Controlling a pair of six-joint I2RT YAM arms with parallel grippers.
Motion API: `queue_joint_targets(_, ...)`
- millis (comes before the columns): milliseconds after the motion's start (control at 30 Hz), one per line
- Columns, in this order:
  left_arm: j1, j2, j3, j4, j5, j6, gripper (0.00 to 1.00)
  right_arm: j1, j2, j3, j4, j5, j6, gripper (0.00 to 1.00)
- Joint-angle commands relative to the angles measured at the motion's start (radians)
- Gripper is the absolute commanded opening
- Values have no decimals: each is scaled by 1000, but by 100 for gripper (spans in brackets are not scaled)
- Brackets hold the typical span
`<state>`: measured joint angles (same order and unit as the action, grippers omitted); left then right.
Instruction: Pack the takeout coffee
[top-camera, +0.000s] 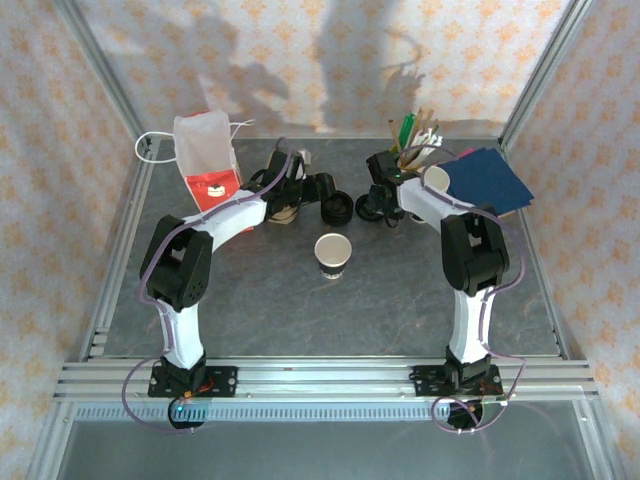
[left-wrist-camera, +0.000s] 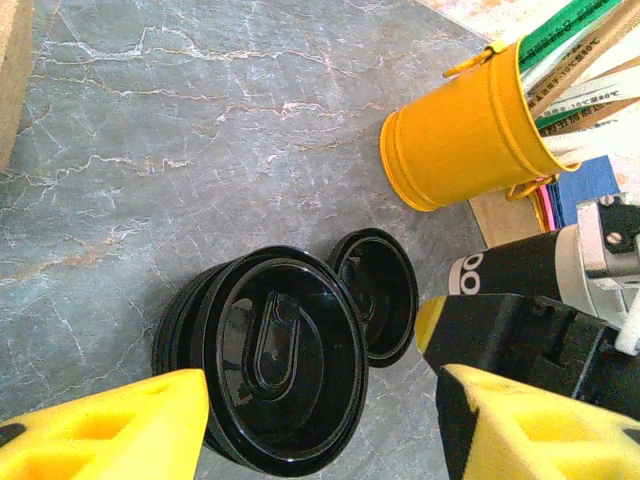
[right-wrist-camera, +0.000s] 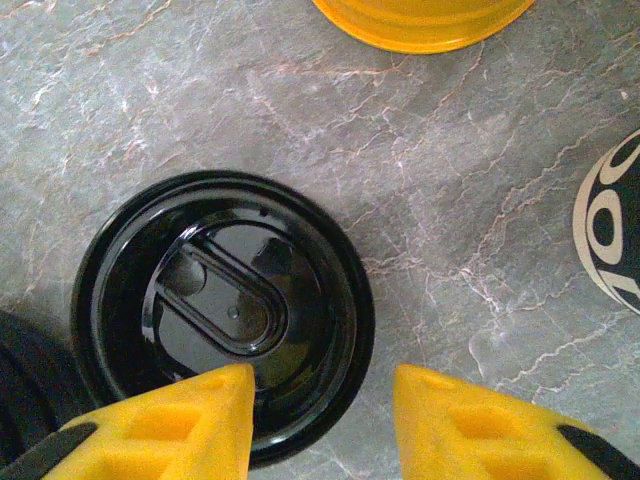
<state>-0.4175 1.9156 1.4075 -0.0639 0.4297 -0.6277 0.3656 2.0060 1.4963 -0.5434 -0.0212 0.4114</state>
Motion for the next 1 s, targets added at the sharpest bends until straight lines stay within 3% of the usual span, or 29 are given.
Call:
queue_joint_targets(0, -3, -33, 19, -27, -23, 24, 64, -5, 27, -11, 29, 53, 41, 42)
queue_joint_targets(333, -3, -37, 19, -28, -25, 31, 64, -9, 57, -12, 35, 73, 76, 44)
queue_joint_targets(700, -1, -37, 25, -30, -23, 36, 64, -12, 84, -33, 73, 62, 95, 40)
queue_joint_targets(867, 0, -37, 33, -33, -23, 36, 65, -14, 98, -50, 107, 43, 106, 33)
queue_joint_targets(967, 2, -41, 33, -31, -21, 36, 65, -14, 102, -61, 122, 46, 107, 21)
